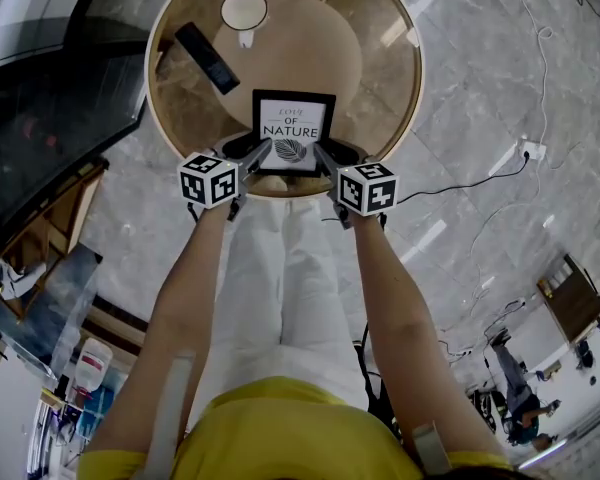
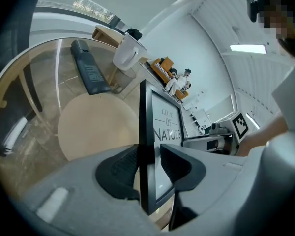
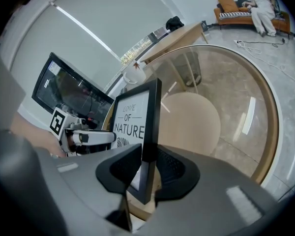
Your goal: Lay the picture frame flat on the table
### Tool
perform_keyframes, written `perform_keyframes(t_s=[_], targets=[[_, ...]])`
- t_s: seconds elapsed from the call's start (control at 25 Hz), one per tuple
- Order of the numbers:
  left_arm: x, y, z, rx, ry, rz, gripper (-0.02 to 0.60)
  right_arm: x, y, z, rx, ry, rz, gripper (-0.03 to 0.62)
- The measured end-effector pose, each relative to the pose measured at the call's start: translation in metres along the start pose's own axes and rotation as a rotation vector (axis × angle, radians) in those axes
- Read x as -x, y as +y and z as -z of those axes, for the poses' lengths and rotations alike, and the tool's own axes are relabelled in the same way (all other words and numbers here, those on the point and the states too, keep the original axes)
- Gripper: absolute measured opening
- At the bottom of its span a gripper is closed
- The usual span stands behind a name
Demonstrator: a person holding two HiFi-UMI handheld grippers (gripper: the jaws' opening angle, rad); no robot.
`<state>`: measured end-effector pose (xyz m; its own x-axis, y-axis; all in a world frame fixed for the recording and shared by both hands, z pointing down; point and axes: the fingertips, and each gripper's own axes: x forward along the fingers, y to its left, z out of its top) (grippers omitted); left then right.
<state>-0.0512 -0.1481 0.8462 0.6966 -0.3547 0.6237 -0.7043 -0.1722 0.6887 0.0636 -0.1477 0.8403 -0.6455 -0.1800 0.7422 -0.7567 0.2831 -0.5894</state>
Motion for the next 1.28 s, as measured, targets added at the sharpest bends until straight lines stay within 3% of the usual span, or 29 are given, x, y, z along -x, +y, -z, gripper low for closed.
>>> perform_keyframes(t_s=[0.48,0.68,0.92,1.08,1.12,1.28], targets=[[-0.004,0.007,0.003,-0.038,0.034,-0.121,0.141,-0.005,-0.01,0.004,0.009,0.014,0.153,0.1],[-0.003,0.007,0.005,-0.06,0.044,-0.184,0.183,-0.004,-0.012,0.005,0.014,0.027,0.213,0.138],[0.021,0.011,0.004,-0.062,0.026,-0.279,0.195,0.015,-0.008,0.009,0.011,0.018,0.279,0.103],[0.051,-0.008,-0.005,-0.122,0.009,-0.304,0.07,0.043,0.002,0.007,0.01,0.007,0.335,0.006],[0.06,-0.015,-0.008,-0.145,0.003,-0.309,0.009,0.051,0.007,0.004,0.011,0.0,0.34,0.0],[0.087,-0.05,-0.027,-0.202,-0.04,-0.281,-0.002,0.083,0.035,-0.018,0.026,-0.051,0.35,0.0]])
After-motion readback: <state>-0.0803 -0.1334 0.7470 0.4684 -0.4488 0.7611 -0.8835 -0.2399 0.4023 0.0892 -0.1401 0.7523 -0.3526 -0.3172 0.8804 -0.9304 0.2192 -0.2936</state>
